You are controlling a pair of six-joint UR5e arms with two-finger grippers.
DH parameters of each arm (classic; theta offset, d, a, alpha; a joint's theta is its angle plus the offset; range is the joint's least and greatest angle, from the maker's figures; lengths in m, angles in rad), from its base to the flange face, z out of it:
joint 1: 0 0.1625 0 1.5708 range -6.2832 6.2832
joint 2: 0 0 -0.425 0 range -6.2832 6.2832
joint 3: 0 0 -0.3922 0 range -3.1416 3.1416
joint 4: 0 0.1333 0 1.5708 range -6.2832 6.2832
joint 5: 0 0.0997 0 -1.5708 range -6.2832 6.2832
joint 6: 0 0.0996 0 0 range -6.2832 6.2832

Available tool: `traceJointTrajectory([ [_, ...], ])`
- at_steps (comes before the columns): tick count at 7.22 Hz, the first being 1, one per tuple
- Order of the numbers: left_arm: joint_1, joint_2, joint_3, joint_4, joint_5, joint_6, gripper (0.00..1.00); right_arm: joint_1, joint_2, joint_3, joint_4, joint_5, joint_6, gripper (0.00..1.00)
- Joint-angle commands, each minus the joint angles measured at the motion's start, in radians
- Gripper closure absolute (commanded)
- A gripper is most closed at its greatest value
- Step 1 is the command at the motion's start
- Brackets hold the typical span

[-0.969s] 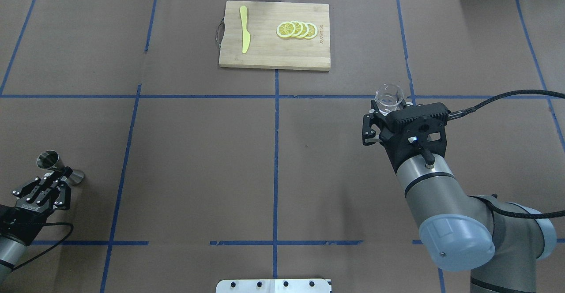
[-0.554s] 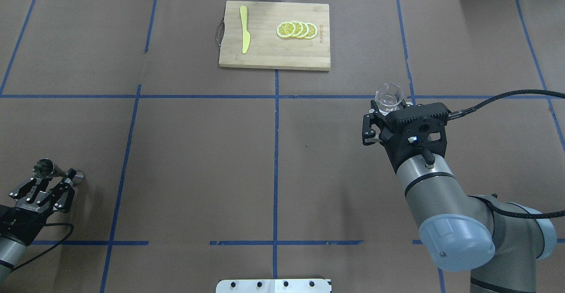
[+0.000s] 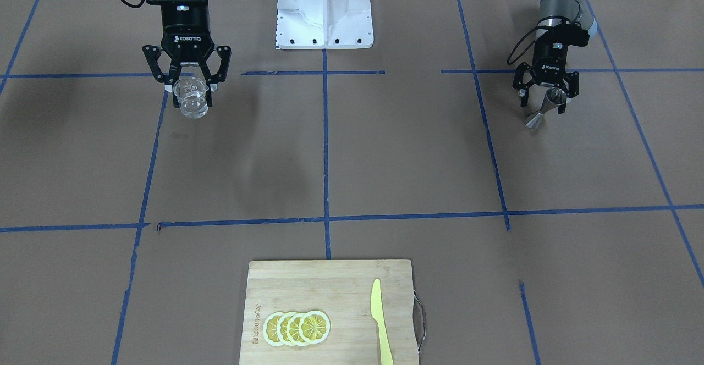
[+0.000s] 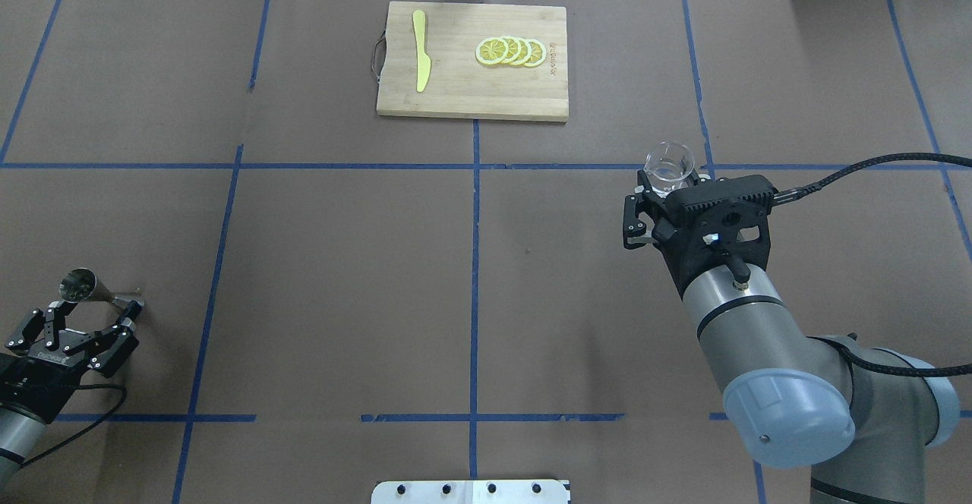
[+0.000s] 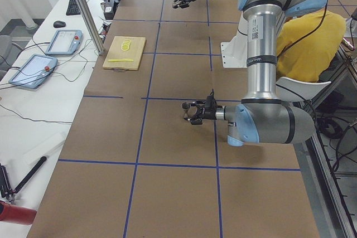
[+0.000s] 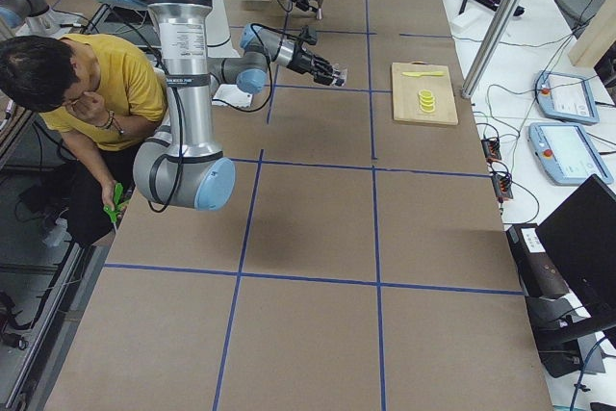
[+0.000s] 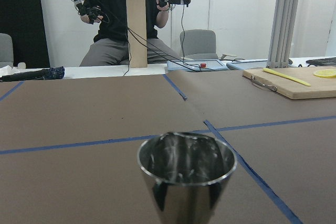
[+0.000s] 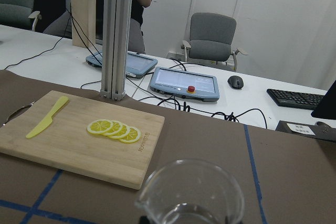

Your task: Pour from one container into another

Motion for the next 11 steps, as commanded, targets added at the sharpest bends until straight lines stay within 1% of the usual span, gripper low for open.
traceJointTrajectory([
  [1,-0.001,0.001,-0.026,-0.003,0.002,0.003,0.0,0.0,0.0,0.005,-0.001,0.0,0.0,1.0],
  [4,0.001,0.009,-0.025,-0.023,0.005,0.005,0.0,0.0,-0.001,0.003,-0.001,0.0,0.0,1.0],
  [5,0.001,0.014,-0.025,-0.056,0.024,0.009,0.0,0.0,-0.002,0.003,-0.001,0.0,0.0,1.0],
  [6,0.001,0.018,-0.025,-0.061,0.04,0.009,0.0,0.0,-0.002,0.003,-0.001,0.0,0.0,1.0],
  [7,0.001,0.018,-0.035,-0.061,0.054,0.012,0.0,0.0,-0.002,0.002,-0.001,0.0,0.0,1.0],
  [8,0.001,0.02,-0.055,-0.063,0.055,0.044,0.0,0.0,-0.002,0.002,-0.001,0.0,0.0,1.0],
  [11,-0.001,0.037,-0.101,-0.063,0.055,0.057,0.0,0.0,-0.002,0.002,-0.001,0.0,0.0,1.0],
])
